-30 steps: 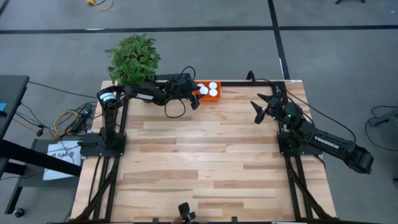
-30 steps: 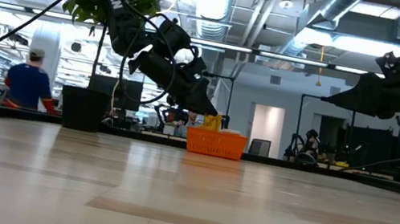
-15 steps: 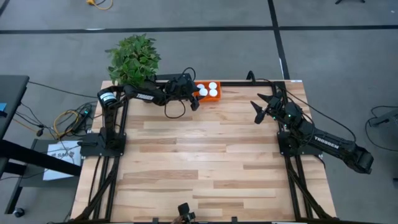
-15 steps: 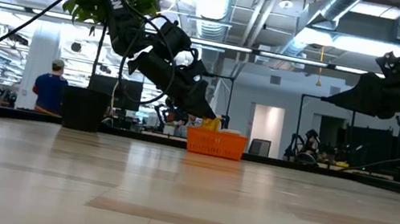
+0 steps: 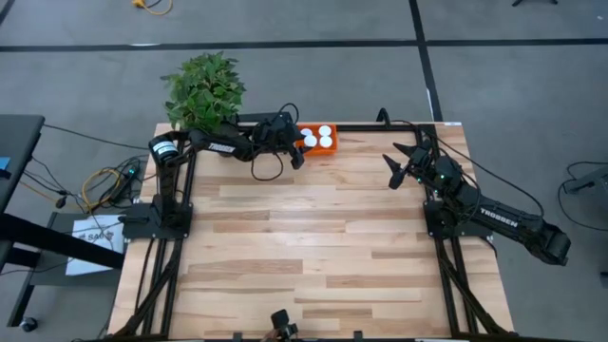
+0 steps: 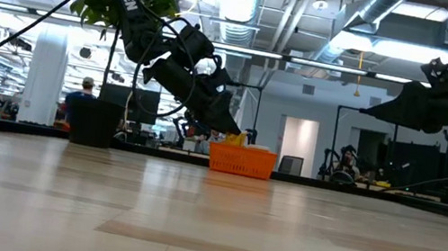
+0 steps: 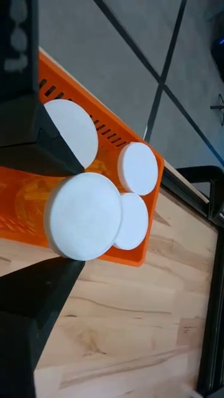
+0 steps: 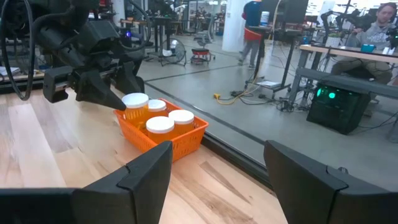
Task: Pick and place pill bottles into a basket
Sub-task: Put the orange pill bottle into the orange bin
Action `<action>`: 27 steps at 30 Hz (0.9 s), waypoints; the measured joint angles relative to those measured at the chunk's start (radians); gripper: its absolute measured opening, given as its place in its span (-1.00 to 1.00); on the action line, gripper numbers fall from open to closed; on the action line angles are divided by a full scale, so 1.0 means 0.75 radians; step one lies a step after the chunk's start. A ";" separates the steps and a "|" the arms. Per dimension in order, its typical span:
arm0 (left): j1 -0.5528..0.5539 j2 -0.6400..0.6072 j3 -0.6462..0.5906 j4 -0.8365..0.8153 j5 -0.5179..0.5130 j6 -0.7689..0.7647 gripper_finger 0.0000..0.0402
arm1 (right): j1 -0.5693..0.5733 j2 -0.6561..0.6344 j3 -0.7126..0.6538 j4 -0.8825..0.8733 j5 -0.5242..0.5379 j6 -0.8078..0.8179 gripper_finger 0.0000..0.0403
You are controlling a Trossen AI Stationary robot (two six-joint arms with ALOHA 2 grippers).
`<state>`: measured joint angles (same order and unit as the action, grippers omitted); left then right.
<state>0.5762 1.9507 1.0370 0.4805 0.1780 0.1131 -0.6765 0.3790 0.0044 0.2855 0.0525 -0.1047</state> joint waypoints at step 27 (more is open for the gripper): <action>-0.005 0.001 -0.001 -0.001 -0.080 0.013 -0.02 | 0.000 0.000 0.000 0.000 0.000 0.000 0.24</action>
<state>0.5723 1.9511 1.0363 0.4798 0.1181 0.1227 -0.6765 0.3791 0.0044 0.2855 0.0527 -0.1044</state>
